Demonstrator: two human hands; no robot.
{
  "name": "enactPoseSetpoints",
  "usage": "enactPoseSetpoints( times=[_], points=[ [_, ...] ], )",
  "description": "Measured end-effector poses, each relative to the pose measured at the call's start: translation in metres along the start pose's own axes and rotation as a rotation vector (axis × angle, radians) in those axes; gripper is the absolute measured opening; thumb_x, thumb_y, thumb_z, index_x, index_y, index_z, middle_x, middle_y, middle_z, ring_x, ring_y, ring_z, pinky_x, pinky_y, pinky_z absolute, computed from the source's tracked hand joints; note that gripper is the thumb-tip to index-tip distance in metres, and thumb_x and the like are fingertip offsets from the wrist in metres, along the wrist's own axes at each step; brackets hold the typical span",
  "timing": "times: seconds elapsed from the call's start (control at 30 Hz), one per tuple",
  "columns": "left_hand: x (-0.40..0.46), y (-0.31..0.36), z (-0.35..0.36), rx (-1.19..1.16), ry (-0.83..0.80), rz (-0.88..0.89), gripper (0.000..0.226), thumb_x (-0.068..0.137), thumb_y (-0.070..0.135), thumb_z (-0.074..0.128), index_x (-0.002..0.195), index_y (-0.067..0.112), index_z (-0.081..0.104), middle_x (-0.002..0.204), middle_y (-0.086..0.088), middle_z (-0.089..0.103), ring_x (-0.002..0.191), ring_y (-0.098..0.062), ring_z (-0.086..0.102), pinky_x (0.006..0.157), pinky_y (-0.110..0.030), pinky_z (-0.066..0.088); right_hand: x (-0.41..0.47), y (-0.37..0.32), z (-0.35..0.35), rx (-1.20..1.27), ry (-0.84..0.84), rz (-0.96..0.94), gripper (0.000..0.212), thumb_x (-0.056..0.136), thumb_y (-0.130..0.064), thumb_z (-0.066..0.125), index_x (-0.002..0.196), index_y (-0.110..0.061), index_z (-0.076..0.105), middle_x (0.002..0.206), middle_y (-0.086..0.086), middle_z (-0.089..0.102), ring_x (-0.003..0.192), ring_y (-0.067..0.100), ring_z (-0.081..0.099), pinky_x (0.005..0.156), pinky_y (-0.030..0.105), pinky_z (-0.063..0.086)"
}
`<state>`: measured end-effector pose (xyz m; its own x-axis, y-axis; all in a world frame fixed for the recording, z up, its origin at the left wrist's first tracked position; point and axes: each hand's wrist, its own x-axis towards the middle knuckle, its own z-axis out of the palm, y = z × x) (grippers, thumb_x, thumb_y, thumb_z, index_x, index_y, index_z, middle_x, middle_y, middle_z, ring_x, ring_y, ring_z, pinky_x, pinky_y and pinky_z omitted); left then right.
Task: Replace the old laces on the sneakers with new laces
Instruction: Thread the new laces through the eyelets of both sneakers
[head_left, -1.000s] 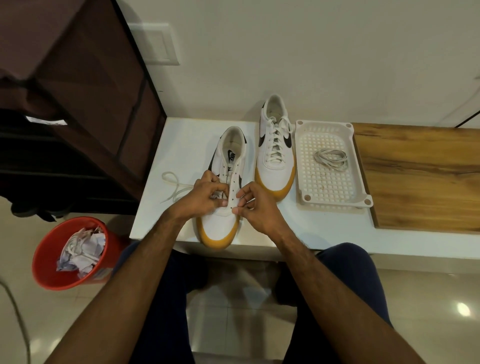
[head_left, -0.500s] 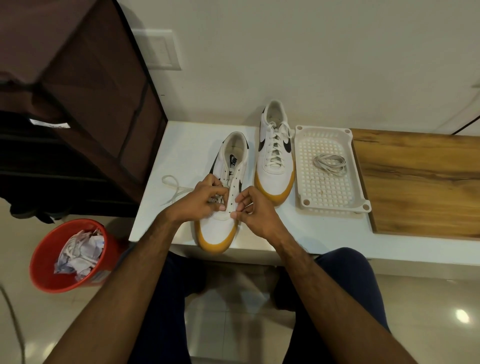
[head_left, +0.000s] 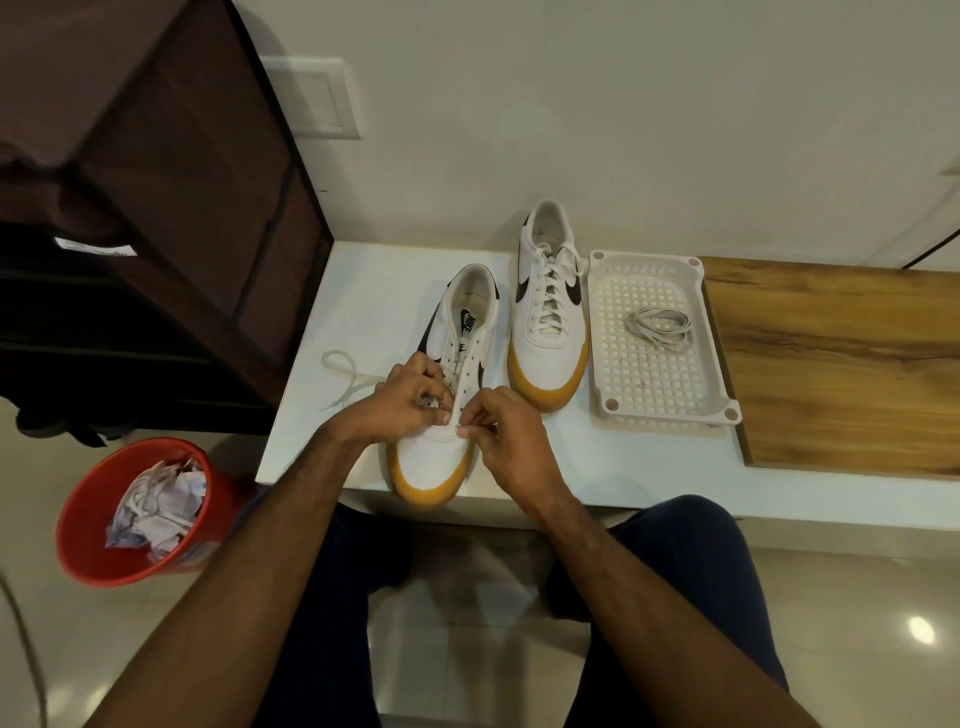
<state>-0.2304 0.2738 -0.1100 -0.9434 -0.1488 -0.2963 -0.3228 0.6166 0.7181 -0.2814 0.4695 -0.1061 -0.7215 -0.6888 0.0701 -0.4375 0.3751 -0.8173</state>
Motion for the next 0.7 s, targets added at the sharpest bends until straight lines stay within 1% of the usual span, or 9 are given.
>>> enactPoseSetpoints(
  times=[0.1,0.2,0.27,0.3,0.37,0.47,0.57,0.63,0.7],
  points=[
    [0.000,-0.003,0.001,-0.080,-0.001,0.002,0.026,0.083,0.014,0.081,0.079,0.037,0.071,0.108,0.016,0.041,0.125,-0.023,0.042,0.112,-0.050,0.038,0.000,0.003,0.001,-0.032,0.003,-0.048,0.015,0.087,-0.005,0.072,0.088,-0.017,0.063,0.088,-0.005,0.060,0.082,0.012,0.058,0.074,0.037,0.054],
    [-0.009,0.004,-0.003,-0.104,0.012,-0.016,0.023,0.086,0.016,0.079,0.083,0.037,0.071,0.110,0.014,0.042,0.126,-0.021,0.040,0.114,-0.049,0.035,-0.002,0.006,0.001,-0.199,-0.003,-0.209,0.007,0.092,-0.011,0.068,0.096,-0.016,0.065,0.095,-0.001,0.061,0.084,0.016,0.059,0.069,0.040,0.056],
    [-0.020,0.010,-0.008,-0.045,-0.015,-0.035,0.018,0.086,0.022,0.079,0.092,0.037,0.070,0.116,0.011,0.040,0.126,-0.019,0.036,0.115,-0.047,0.032,-0.004,0.006,-0.001,-0.327,0.018,-0.321,0.008,0.093,-0.017,0.069,0.101,-0.015,0.068,0.100,0.001,0.064,0.085,0.019,0.061,0.064,0.040,0.057],
    [-0.026,0.013,-0.010,0.021,-0.027,-0.041,0.022,0.085,0.027,0.081,0.100,0.036,0.068,0.121,0.010,0.037,0.126,-0.017,0.034,0.115,-0.043,0.030,-0.005,0.006,-0.001,-0.368,0.031,-0.371,0.009,0.093,-0.017,0.070,0.102,-0.015,0.070,0.100,0.003,0.065,0.085,0.021,0.062,0.061,0.040,0.058],
    [-0.035,0.021,-0.008,0.199,0.000,-0.021,0.050,0.077,0.040,0.086,0.118,0.036,0.058,0.130,0.008,0.031,0.127,-0.015,0.030,0.109,-0.038,0.029,-0.005,0.005,-0.001,-0.353,0.045,-0.400,0.008,0.092,-0.016,0.072,0.099,-0.014,0.071,0.098,0.004,0.067,0.084,0.022,0.064,0.061,0.040,0.058],
    [-0.036,0.029,0.000,0.344,0.166,0.091,0.089,0.064,0.059,0.087,0.136,0.038,0.040,0.146,0.008,0.022,0.134,-0.018,0.023,0.106,-0.042,0.027,0.001,0.002,-0.003,-0.126,0.013,-0.246,0.004,0.090,-0.014,0.072,0.089,-0.015,0.069,0.091,-0.004,0.065,0.084,0.014,0.061,0.068,0.040,0.056],
    [-0.032,0.024,0.001,0.320,0.253,0.157,0.098,0.057,0.066,0.087,0.140,0.042,0.040,0.163,0.013,0.005,0.148,-0.021,0.008,0.113,-0.050,0.019,0.013,-0.007,-0.021,0.147,-0.086,-0.122,0.005,0.090,-0.008,0.073,0.089,-0.009,0.068,0.093,-0.002,0.068,0.092,0.014,0.065,0.079,0.038,0.057],
    [-0.031,0.020,0.001,0.256,0.264,0.128,0.107,0.055,0.065,0.089,0.144,0.044,0.033,0.165,0.015,-0.005,0.152,-0.020,0.001,0.116,-0.052,0.014,0.018,-0.020,-0.043,0.511,-0.106,-0.079,0.001,0.096,-0.001,0.064,0.095,-0.001,0.064,0.099,0.009,0.072,0.100,0.024,0.069,0.090,0.043,0.057],
    [-0.028,0.019,0.003,0.235,0.259,0.083,0.115,0.053,0.066,0.089,0.146,0.047,0.024,0.166,0.015,-0.009,0.153,-0.021,-0.002,0.118,-0.055,0.011,0.019,-0.037,-0.068,1.074,-0.096,0.001,0.011,0.104,-0.002,0.047,0.098,-0.004,0.056,0.086,0.014,0.072,0.086,0.028,0.072,0.088,0.042,0.057]
  ],
)
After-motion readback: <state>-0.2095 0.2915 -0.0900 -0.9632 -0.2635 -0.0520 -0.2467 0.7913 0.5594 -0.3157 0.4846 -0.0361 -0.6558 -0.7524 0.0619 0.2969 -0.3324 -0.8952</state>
